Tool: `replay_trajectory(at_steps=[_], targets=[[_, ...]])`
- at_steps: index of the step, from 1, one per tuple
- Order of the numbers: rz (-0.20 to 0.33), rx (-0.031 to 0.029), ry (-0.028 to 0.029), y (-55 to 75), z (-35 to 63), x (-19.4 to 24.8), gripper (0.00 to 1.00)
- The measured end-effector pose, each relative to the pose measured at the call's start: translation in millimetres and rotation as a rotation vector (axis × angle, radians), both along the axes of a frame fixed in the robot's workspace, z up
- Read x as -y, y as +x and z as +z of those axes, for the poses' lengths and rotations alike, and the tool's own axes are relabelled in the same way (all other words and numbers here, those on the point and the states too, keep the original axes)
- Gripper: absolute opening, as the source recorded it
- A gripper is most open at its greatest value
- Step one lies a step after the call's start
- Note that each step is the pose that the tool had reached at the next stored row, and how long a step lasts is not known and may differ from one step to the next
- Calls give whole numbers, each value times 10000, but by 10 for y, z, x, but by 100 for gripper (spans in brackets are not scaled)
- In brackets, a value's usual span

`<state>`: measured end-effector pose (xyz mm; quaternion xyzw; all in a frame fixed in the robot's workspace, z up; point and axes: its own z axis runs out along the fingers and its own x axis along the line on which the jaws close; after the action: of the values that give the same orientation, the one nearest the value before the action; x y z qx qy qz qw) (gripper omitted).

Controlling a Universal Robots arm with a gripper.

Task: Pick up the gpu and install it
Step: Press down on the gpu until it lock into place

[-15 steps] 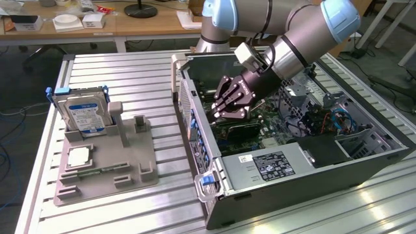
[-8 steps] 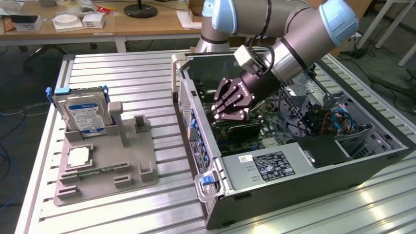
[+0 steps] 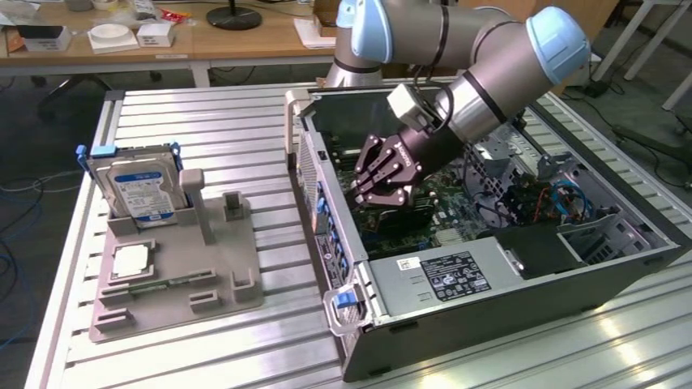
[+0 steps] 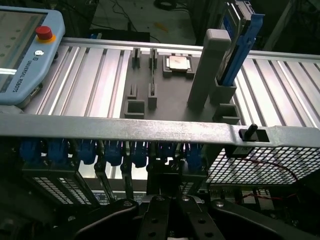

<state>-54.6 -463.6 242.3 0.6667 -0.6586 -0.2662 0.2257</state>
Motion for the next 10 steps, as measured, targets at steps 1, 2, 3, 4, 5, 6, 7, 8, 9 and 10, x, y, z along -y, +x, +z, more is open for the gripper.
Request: replay_trajectory(at_steps=[1,2,3,4,5,6,7,8,9,10], targets=[[1,-2,-2,6,0,0,10],[2,-1,0,18,-1,0,10],[4,0,1,35,-1,0,10],[5,2,3,48,-2,0,10],[5,2,3,55,-3,0,10],[6,1,4,58,-2,0,10],[8,4,2,58,-2,0,10],[13,29,-1,58,-1,0,10],[21,99,-3,57,-1,0,10],[30,185,-1,58,-3,0,10]])
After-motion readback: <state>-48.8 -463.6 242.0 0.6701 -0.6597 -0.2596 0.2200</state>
